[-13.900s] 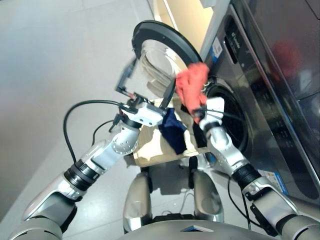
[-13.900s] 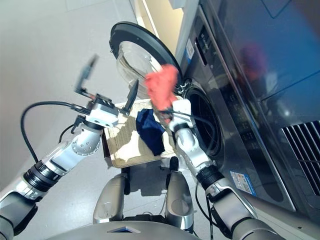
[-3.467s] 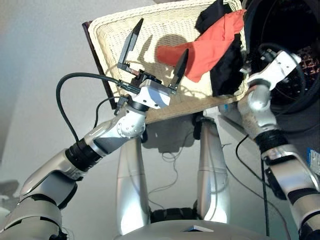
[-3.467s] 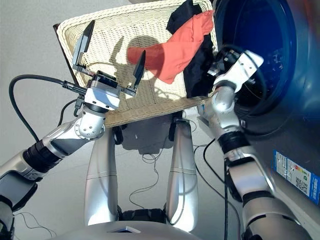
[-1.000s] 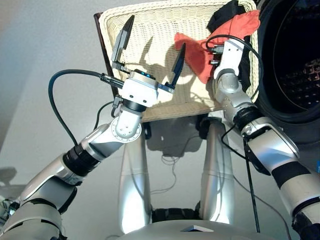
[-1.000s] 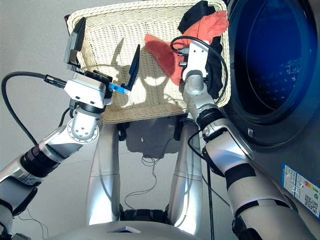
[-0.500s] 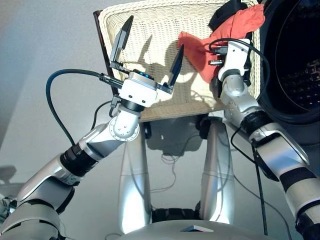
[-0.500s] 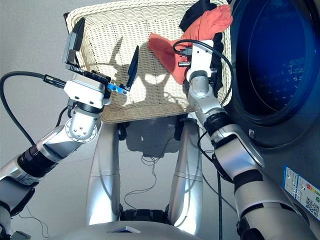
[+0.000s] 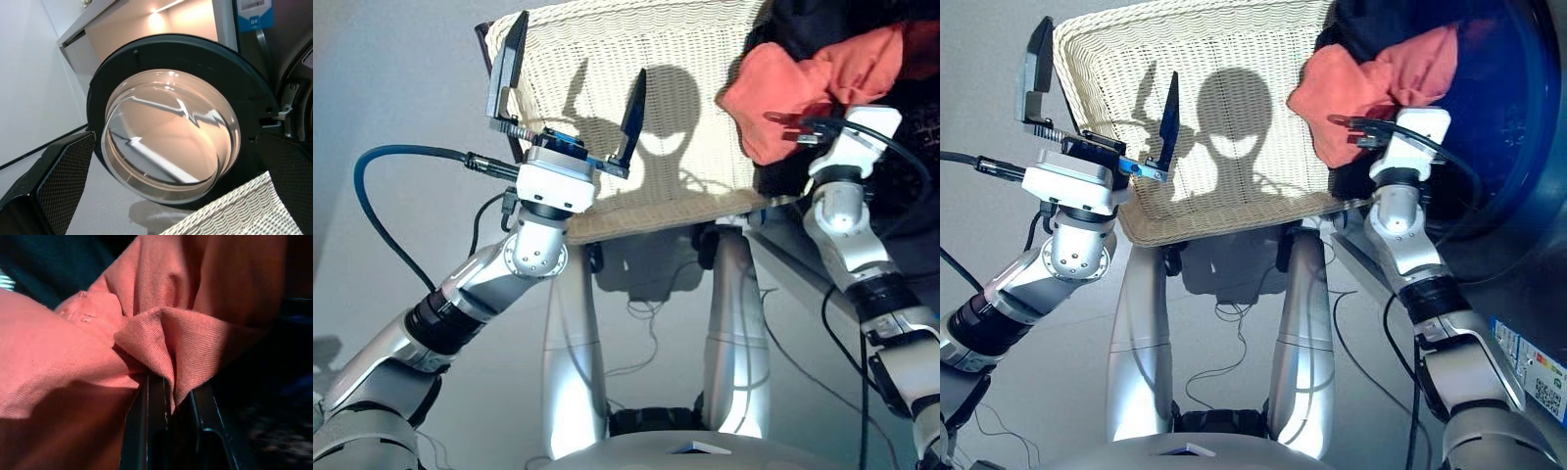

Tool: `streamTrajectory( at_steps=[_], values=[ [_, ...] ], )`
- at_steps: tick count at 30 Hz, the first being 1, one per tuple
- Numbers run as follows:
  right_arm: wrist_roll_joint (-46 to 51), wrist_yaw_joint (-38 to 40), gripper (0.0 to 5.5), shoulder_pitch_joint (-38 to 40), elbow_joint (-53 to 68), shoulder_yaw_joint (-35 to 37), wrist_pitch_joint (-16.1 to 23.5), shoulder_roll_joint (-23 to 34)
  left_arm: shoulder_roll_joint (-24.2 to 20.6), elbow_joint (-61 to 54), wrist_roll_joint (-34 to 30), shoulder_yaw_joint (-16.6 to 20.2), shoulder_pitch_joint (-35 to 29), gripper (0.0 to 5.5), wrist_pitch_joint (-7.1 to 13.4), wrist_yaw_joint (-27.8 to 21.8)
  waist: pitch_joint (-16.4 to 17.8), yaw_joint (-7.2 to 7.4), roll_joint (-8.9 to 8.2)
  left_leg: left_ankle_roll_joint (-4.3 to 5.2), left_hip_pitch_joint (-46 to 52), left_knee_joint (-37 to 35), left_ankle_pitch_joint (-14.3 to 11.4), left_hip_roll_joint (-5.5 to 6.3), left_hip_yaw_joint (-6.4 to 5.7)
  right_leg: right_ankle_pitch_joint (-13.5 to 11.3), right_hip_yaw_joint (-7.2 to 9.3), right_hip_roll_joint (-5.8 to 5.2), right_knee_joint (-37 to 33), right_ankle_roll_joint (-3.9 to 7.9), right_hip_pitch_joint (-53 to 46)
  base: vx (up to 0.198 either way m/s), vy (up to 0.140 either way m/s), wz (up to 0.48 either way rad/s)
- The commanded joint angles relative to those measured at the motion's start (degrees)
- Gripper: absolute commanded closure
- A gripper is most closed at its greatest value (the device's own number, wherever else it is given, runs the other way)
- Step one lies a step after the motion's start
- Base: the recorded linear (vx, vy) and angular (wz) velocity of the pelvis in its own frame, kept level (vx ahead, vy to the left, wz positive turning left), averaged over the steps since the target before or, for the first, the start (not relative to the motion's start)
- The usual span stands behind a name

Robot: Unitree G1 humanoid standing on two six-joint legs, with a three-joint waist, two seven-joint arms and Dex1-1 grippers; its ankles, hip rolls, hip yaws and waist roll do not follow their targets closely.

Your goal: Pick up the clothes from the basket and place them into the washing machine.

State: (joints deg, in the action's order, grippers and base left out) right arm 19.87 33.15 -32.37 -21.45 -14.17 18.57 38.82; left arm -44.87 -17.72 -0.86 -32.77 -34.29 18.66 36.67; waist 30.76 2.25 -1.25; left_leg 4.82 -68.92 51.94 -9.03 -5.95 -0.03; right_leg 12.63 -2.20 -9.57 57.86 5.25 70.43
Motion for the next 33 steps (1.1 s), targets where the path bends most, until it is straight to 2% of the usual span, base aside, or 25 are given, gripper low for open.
streamTrajectory(
  at_steps=[1, 5, 10, 15, 16, 21, 25, 33],
  values=[
    [-5.72, 9.61, 5.5, -0.6, 2.89, 9.28, 5.95, 3.71, -1.26, -6.94, -2.31, 2.08, 1.0, 0.0, 3.45, 2.24, -0.97, 1.84, -0.18, -0.59, 4.03, -2.49, -0.27, -0.58, 1.43, -3.6, -0.83, 0.98, -5.73, 1.96, -1.97, 0.0, 0.0, 0.0],
    [-7.45, 14.67, 5.5, -2.03, -0.22, 12.02, 5.4, 4.14, -0.81, -6.89, -2.42, 2.53, 1.0, 0.0, 3.76, 3.29, -0.97, 1.85, -0.23, -0.57, 4.09, -2.45, -0.4, -0.54, 1.27, -3.55, -0.72, 1.05, -5.76, 1.95, -2.03, 0.0, 0.0, 0.0],
    [-3.9, 18.23, 5.5, -8.64, -12.52, 13.08, 4.39, 7.11, -0.36, -7.05, -1.41, 1.72, 0.62, 0.0, 4.48, 3.43, -0.97, 1.28, 0.09, -0.44, 3.96, -2.18, -0.63, -0.41, 1.15, -3.56, -0.65, 0.89, -5.59, 1.98, -1.97, 0.0, 0.0, 0.0],
    [3.41, 16.99, 5.5, -16.89, -23.67, 11.32, 4.97, 10.51, -0.44, -6.9, -0.33, 0.83, -0.26, 0.0, 4.53, 3.29, -0.97, 0.73, 0.46, -0.21, 3.92, -2.18, -0.68, -0.47, 1.08, -3.69, -0.67, 0.92, -5.55, 1.94, -1.96, 0.0, 0.0, 0.0],
    [6.44, 15.58, 5.5, -21.11, -30.77, 9.27, 3.87, 12.91, -0.97, -6.76, 0.34, -0.37, -0.93, 0.0, 4.63, 2.72, -0.97, 0.11, 0.67, -0.08, 4.09, -2.24, -0.7, -0.42, 1.06, -3.75, -0.6, 0.75, -5.61, 1.93, -2.1, 0.0, 0.0, 0.0],
    [9.63, 11.66, 5.5, -29.92, -42.92, 2.95, 0.13, 17.49, -2.23, -6.76, 0.98, -1.75, -2.74, 0.0, 4.12, 1.07, -0.97, -0.41, 1.18, 0.15, 3.7, -1.83, -0.7, -0.41, 1.08, -3.87, -0.49, 0.56, -5.38, 1.89, -1.97, 0.0, 0.0, 0.0],
    [11.68, 8.35, 5.5, -34.73, -48.62, -0.79, -1.92, 20.65, -3.43, -7.09, 1.34, -2.28, -3.1, 0.0, 3.8, -0.1, -0.97, -0.65, 1.46, 0.3, 3.51, -1.62, -0.68, -0.49, 1.12, -3.9, -0.57, 0.47, -5.08, 1.92, -1.65, 0.0, 0.0, 0.0],
    [14.2, 5.98, 5.5, -38.62, -51.19, -3.4, -1.94, 22.12, -4.23, -7.77, 1.85, -1.62, -2.61, 0.0, 4.06, -1.25, -0.97, -0.95, 1.61, 0.41, 3.31, -1.19, -0.62, -0.34, 1.09, -3.85, -0.5, 0.35, -4.72, 1.94, -1.61, 0.0, 0.0, 0.0]
  ],
)
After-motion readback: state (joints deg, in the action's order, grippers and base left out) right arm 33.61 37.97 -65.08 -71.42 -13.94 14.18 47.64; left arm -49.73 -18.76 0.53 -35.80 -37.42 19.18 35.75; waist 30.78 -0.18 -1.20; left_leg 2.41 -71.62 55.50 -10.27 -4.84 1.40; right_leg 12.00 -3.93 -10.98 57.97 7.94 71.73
